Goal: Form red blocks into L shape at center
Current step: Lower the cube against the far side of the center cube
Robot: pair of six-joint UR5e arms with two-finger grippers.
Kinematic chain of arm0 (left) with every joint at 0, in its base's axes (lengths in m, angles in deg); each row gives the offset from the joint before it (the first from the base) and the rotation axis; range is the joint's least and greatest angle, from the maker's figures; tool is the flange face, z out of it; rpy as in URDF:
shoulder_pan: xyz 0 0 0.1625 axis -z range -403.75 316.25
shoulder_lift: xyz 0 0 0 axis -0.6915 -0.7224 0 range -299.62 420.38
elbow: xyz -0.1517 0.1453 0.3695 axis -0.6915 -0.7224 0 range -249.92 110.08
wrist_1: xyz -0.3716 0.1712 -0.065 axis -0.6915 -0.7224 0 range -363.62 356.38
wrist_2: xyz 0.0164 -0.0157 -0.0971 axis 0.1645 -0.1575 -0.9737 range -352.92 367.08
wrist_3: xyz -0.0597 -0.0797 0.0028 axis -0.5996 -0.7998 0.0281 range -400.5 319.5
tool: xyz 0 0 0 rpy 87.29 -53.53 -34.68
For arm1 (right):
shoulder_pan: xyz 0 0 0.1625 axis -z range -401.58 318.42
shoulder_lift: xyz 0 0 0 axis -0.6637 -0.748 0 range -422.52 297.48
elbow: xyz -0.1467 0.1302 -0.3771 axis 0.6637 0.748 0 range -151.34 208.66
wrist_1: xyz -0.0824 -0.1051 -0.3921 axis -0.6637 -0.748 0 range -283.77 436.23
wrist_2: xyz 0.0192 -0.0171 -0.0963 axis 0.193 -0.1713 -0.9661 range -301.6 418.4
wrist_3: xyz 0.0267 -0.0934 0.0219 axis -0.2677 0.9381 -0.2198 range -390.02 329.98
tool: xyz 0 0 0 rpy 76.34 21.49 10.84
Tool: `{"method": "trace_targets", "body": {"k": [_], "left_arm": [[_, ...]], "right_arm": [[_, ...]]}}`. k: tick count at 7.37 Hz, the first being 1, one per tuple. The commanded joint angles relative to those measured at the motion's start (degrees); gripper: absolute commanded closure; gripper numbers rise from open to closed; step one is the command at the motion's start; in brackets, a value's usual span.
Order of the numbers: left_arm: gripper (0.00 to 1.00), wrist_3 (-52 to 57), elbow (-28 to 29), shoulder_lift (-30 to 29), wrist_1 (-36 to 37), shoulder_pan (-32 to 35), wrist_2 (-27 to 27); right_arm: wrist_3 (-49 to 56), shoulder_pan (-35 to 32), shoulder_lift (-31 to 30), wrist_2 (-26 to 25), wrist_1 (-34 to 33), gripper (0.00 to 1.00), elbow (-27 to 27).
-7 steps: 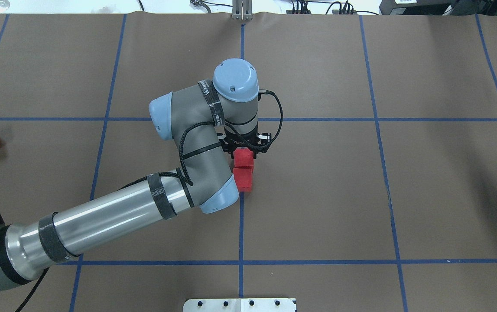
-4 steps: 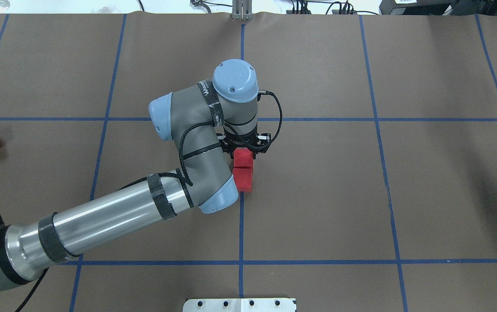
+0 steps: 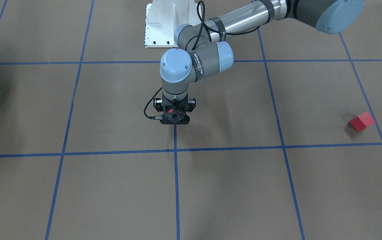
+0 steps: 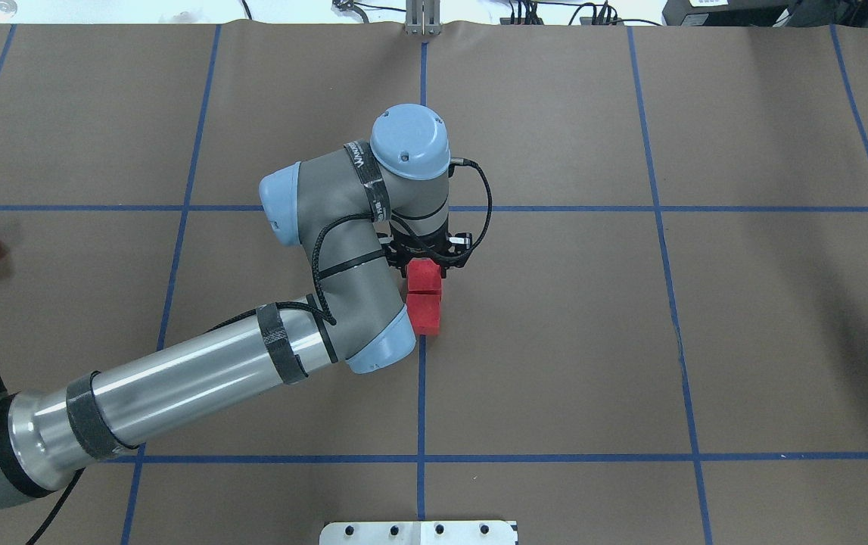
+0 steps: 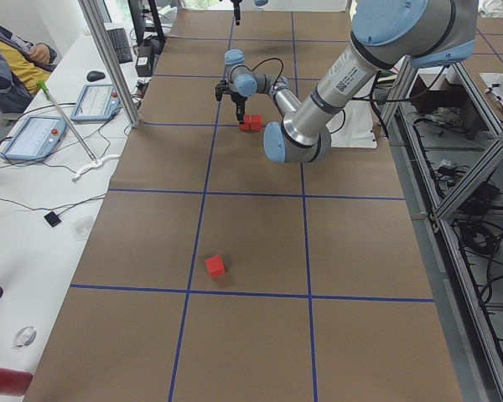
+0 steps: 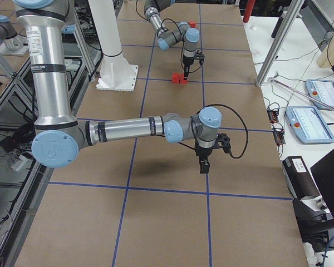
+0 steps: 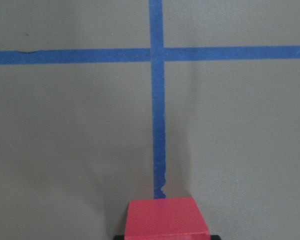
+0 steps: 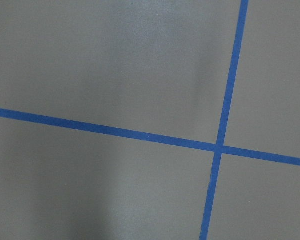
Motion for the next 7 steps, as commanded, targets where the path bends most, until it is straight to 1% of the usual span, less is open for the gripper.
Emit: {"method": "trace_targets", "body": {"k": [1,2,7], "left_arm": [[0.39,0.1,0.0,0.0,0.0,0.0,0.0],[0.43,0.1,-0.1,0.1,0.0,0.0,0.0],[0.42,0.1,-0.3,0.0,0.1,0.0,-0.1]], "right_arm": [[0.0,0.0,0.0,0.0,0.0,0.00,0.0],[0.0,0.0,0.0,0.0,0.0,0.00,0.0],[0.0,0.0,-0.1,0.0,0.0,0.00,0.0]]}}
